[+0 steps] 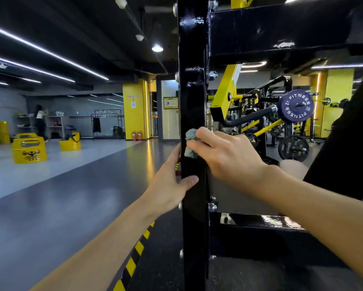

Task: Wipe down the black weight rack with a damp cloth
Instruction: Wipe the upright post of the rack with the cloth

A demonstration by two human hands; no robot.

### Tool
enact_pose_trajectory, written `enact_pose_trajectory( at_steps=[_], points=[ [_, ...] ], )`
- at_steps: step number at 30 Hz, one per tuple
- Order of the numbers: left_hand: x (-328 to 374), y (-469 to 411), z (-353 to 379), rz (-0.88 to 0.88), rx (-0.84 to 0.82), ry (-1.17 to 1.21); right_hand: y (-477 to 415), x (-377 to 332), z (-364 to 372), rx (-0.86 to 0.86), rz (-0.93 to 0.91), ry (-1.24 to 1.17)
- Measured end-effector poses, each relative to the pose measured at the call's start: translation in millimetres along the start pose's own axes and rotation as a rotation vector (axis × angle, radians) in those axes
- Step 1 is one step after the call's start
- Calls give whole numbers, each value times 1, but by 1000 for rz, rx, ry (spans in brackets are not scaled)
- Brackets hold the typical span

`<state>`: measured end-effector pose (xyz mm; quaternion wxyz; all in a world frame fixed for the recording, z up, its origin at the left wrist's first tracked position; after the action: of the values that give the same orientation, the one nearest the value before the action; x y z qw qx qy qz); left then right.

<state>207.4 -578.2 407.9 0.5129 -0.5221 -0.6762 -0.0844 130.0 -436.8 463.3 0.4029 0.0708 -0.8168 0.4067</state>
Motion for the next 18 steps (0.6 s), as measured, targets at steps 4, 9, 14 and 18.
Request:
enact_pose_trajectory(
  at_steps=[4,9,14,18],
  points=[
    [-6,7,5,-10,10,-12,5,-30,14,-60,-170,-1],
    [-10,7,7,-17,-7,30,15,-10,3,-11,-21,-23],
    [-16,18,14,-15,-37,-15,24,-37,13,-117,-212,-25],
    [-27,17,19,-68,-92,-12,31,-18,3,-69,-32,-53]
  ],
)
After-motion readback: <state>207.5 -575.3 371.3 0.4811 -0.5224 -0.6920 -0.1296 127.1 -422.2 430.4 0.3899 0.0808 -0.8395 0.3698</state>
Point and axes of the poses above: each hand's wrist, its own y-axis away from the middle knuckle, its own z-axis out of the palm, x = y × z, the point moved 2 cm from there along -y, towards the middle knuckle, and after that the axes turned 12 degrees about -z, right-handed, at the moved point
